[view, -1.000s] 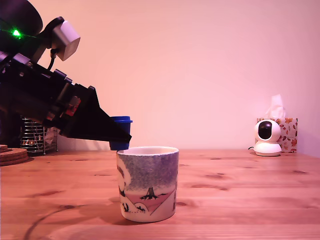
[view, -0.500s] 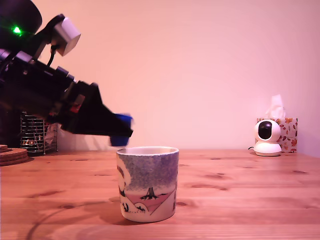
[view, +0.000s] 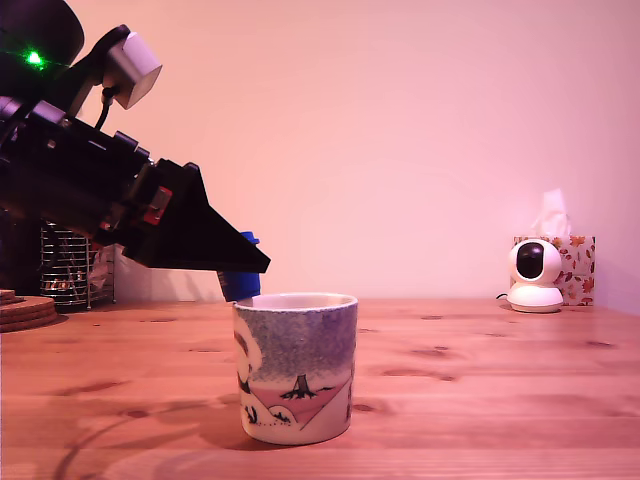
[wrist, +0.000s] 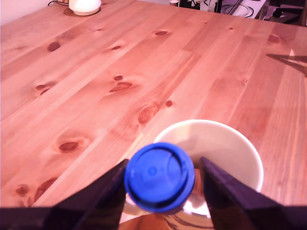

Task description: Pick up the coffee capsules on the table and drop them inside the coffee cup

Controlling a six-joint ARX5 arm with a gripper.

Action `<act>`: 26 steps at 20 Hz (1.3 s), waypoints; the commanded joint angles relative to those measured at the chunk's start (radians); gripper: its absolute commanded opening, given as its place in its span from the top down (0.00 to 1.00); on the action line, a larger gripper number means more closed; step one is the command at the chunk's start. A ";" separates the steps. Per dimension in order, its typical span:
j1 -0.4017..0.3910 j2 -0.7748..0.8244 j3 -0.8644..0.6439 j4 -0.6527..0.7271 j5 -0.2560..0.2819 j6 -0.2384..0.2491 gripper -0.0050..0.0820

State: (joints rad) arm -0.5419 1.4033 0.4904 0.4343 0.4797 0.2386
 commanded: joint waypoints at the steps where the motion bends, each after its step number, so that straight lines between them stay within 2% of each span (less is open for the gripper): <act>1: -0.008 0.011 0.002 0.011 0.003 0.005 0.45; 7: -0.035 0.011 0.002 0.011 0.002 0.005 0.45; 26: -0.037 0.010 0.002 0.010 -0.011 0.005 0.45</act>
State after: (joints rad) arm -0.5743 1.4033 0.4904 0.4339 0.4698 0.2390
